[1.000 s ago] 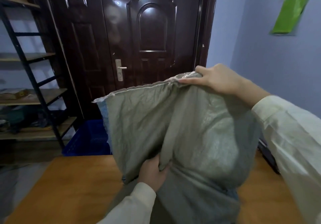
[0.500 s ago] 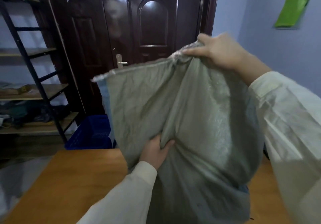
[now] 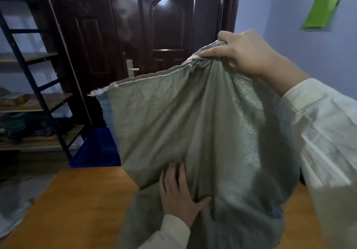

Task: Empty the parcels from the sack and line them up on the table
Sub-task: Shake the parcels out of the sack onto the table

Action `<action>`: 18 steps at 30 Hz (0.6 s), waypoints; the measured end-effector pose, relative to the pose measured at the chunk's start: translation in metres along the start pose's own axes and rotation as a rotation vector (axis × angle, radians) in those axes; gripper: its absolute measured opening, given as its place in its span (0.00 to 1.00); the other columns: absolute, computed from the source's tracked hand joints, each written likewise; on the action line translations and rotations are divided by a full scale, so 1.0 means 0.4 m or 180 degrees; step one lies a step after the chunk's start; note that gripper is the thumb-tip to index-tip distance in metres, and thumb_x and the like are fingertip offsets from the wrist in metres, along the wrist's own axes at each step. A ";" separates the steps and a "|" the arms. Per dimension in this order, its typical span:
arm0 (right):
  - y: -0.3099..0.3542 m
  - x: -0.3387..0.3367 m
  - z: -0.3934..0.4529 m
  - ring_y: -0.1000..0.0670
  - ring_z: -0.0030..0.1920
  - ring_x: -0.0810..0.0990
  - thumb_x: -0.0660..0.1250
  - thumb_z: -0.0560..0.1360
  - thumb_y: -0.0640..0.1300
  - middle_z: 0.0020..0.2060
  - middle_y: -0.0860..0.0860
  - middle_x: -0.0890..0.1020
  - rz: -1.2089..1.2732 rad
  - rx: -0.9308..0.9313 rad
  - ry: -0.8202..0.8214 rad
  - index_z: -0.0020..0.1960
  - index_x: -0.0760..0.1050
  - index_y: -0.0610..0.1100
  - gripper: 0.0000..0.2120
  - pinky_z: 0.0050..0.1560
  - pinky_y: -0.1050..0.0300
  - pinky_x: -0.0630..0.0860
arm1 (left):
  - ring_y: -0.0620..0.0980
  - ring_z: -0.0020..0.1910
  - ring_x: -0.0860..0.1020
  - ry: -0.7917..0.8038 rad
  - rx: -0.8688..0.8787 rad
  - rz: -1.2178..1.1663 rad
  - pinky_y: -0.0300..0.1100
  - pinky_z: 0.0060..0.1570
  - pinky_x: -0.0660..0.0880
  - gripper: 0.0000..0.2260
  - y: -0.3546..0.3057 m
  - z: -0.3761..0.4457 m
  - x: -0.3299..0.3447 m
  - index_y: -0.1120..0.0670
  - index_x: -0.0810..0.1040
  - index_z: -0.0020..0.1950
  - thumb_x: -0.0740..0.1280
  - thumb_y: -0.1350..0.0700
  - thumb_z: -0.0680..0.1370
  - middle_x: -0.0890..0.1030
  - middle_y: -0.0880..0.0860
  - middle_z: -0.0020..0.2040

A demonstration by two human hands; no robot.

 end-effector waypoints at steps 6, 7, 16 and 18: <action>0.055 0.023 0.000 0.50 0.28 0.60 0.49 0.65 0.41 0.36 0.42 0.74 0.0033 -0.0235 -0.0027 0.59 0.79 0.50 0.29 0.32 0.67 0.46 | 0.60 0.70 0.61 0.0773 -0.0197 0.0066 0.61 0.61 0.58 0.57 -0.066 -0.077 0.124 0.60 0.54 0.72 0.58 0.23 0.55 0.64 0.64 0.69; 0.059 0.033 -0.003 0.50 0.28 0.61 0.48 0.65 0.41 0.36 0.42 0.73 0.0075 -0.0200 0.0022 0.59 0.79 0.51 0.29 0.31 0.67 0.46 | 0.61 0.70 0.60 0.0783 -0.0252 0.0133 0.61 0.60 0.58 0.58 -0.062 -0.080 0.135 0.59 0.53 0.72 0.58 0.23 0.54 0.63 0.63 0.70; 0.039 0.031 -0.021 0.49 0.29 0.63 0.48 0.65 0.40 0.36 0.44 0.73 0.0161 0.0089 0.0029 0.58 0.79 0.51 0.29 0.29 0.64 0.49 | 0.60 0.67 0.64 0.0498 -0.0317 -0.0454 0.65 0.52 0.72 0.52 -0.103 -0.142 0.090 0.65 0.62 0.68 0.52 0.22 0.63 0.66 0.66 0.68; 0.041 0.030 -0.017 0.49 0.29 0.63 0.47 0.65 0.40 0.36 0.44 0.73 0.0156 0.0104 0.0022 0.59 0.79 0.51 0.30 0.31 0.62 0.52 | 0.61 0.69 0.61 0.0772 -0.0543 -0.0167 0.70 0.49 0.71 0.60 -0.092 -0.131 0.131 0.65 0.55 0.72 0.55 0.21 0.56 0.61 0.65 0.71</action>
Point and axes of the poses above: each hand's wrist, its own z-axis towards the middle knuckle, its own x-axis out of the palm, y = z × x, the point moved 10 cm from there along z, towards the middle knuckle
